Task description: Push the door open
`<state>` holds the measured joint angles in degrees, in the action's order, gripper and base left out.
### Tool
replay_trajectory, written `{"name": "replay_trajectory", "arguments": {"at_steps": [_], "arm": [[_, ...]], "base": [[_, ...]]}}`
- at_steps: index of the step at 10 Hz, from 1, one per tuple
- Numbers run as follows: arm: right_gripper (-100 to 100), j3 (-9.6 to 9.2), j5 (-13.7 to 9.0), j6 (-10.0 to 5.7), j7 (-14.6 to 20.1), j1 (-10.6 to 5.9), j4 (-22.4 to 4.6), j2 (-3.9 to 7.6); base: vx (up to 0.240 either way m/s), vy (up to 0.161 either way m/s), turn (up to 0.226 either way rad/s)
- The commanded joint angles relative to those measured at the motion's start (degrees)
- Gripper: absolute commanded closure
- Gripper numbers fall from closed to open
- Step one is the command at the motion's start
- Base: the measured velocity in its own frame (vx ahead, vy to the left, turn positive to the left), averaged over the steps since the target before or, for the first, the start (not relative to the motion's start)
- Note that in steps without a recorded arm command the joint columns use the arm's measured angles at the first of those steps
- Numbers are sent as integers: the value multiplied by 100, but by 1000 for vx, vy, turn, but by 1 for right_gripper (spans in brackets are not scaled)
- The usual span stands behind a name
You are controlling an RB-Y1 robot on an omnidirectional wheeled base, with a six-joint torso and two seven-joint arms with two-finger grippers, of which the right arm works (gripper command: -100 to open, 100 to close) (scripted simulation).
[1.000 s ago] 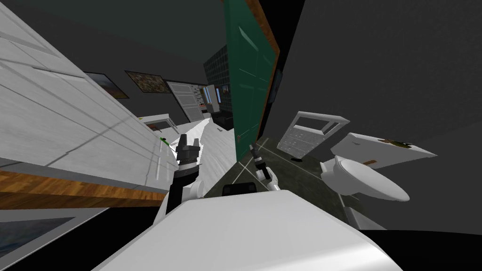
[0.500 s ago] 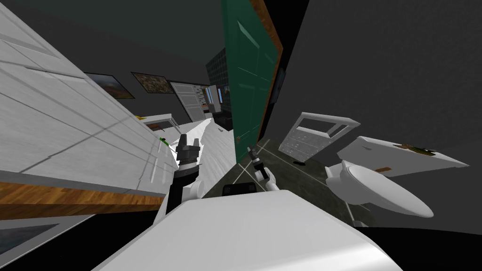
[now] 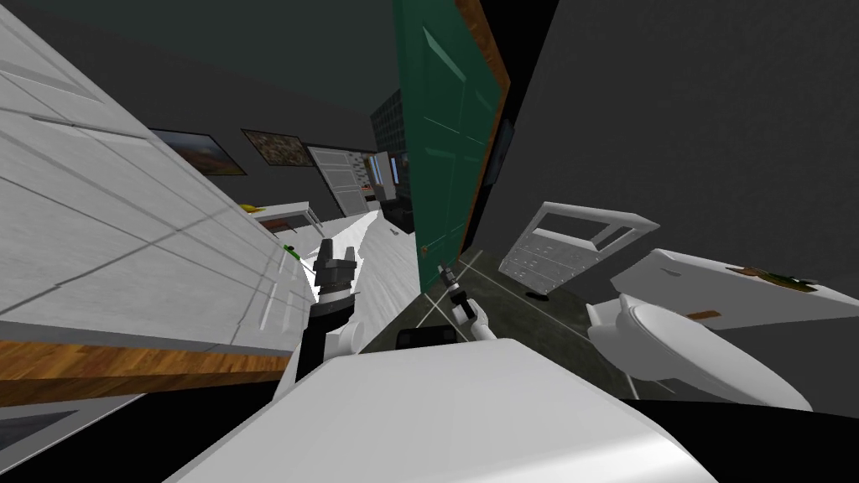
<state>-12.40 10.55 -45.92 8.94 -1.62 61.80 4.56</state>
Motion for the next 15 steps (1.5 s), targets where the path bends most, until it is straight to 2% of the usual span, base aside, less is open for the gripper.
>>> {"name": "replay_trajectory", "arguments": {"at_steps": [1, 9, 15], "arm": [[-100, -40, 52, -28, 72, -76, -220, 0], [-100, -199, 286, -191, 319, -566, -1450, -110], [-100, -297, 430, -291, 471, -866, -2203, -214]], "base": [[92, -78, 47], [80, -71, 55], [71, -60, 46]]}}
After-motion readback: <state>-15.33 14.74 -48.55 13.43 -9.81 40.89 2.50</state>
